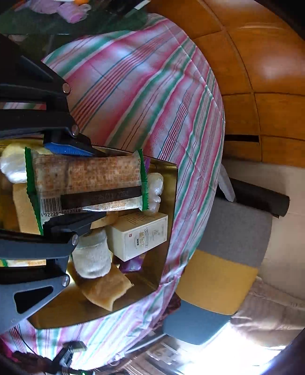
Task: Organize objects
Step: 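Carry the cracker bar into the tray and release it with the left gripper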
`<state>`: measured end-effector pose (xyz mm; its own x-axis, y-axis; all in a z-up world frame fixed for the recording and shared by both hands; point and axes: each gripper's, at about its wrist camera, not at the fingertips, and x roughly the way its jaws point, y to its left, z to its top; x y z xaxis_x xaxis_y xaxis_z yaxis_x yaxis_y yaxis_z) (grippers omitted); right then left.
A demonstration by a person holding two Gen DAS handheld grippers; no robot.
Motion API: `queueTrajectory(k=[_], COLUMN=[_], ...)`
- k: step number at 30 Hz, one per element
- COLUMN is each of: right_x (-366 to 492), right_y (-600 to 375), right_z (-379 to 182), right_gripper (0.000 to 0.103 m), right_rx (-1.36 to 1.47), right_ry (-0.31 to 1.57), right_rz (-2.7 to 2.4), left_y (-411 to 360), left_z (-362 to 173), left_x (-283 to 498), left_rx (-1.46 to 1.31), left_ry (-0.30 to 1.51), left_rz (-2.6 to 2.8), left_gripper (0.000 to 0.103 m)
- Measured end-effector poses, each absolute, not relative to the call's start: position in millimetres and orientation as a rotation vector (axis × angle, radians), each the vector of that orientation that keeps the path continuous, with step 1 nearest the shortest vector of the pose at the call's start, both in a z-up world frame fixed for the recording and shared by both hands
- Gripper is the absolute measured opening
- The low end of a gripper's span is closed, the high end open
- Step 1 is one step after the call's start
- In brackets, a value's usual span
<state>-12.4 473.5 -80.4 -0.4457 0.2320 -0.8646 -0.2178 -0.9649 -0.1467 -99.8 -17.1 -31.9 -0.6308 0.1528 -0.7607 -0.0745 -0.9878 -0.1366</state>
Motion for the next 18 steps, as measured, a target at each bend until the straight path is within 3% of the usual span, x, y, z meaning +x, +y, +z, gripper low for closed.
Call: queueTrajectory(k=[8, 18], right_x=[-11.7, -11.3], right_y=[473.4, 471.5], right_z=[-81.6, -82.2], right_gripper=[0.030, 0.030], right_rx=[-1.467, -1.463], right_ry=[-0.020, -0.023], right_rz=[2.469, 2.467], left_y=[10.3, 11.3], left_z=[-61.0, -30.3], left_x=[-119.0, -101.5], left_rx=[-1.395, -1.264], left_ry=[0.033, 0.021], left_rz=[2.675, 2.736], left_gripper=[0.042, 0.049])
